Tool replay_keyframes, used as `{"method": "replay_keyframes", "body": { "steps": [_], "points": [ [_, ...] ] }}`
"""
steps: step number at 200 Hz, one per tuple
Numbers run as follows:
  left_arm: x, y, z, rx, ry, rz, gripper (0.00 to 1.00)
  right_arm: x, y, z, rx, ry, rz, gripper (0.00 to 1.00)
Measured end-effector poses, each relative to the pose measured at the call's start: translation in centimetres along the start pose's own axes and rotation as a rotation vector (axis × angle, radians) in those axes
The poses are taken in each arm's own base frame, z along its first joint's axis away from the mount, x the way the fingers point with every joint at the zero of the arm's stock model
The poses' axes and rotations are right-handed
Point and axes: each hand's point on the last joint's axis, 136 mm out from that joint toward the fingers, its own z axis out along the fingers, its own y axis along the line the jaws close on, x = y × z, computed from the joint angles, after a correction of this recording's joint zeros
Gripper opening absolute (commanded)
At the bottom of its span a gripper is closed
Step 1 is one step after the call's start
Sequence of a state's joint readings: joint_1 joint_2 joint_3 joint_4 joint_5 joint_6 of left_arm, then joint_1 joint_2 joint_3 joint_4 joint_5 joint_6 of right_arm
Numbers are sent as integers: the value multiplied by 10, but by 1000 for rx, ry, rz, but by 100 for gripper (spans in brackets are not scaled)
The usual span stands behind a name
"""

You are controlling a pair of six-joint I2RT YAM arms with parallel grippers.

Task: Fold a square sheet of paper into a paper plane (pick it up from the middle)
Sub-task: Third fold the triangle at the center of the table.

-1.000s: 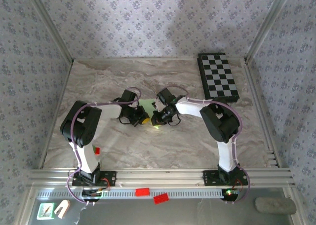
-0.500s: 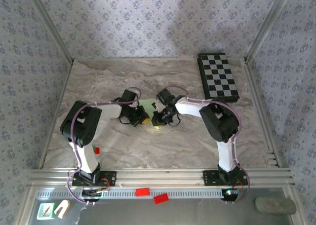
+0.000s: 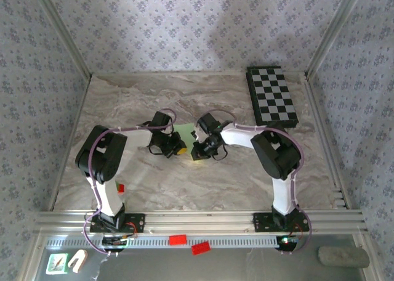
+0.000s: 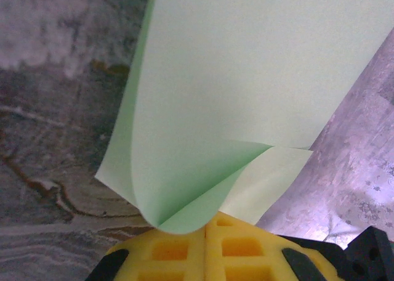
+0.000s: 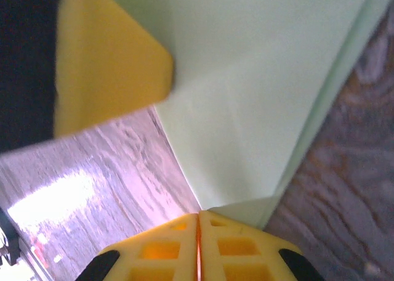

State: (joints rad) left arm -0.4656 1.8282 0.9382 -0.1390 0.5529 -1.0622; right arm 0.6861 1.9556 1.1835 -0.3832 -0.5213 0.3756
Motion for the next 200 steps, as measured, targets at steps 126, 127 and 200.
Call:
{"method": "replay_keyframes", "body": {
  "steps": [126,127,200],
  "points": [
    [0,-2,-1,2,3,0,8,-24,21,-34,-14,-104,-44,9],
    [0,-2,-1,3,4,0,8,-25,21,-34,-15,-104,-45,9],
    [0,-2,-1,-4,6,-4,8,-28,10,-11,5,-67,-27,8]
  ]
}}
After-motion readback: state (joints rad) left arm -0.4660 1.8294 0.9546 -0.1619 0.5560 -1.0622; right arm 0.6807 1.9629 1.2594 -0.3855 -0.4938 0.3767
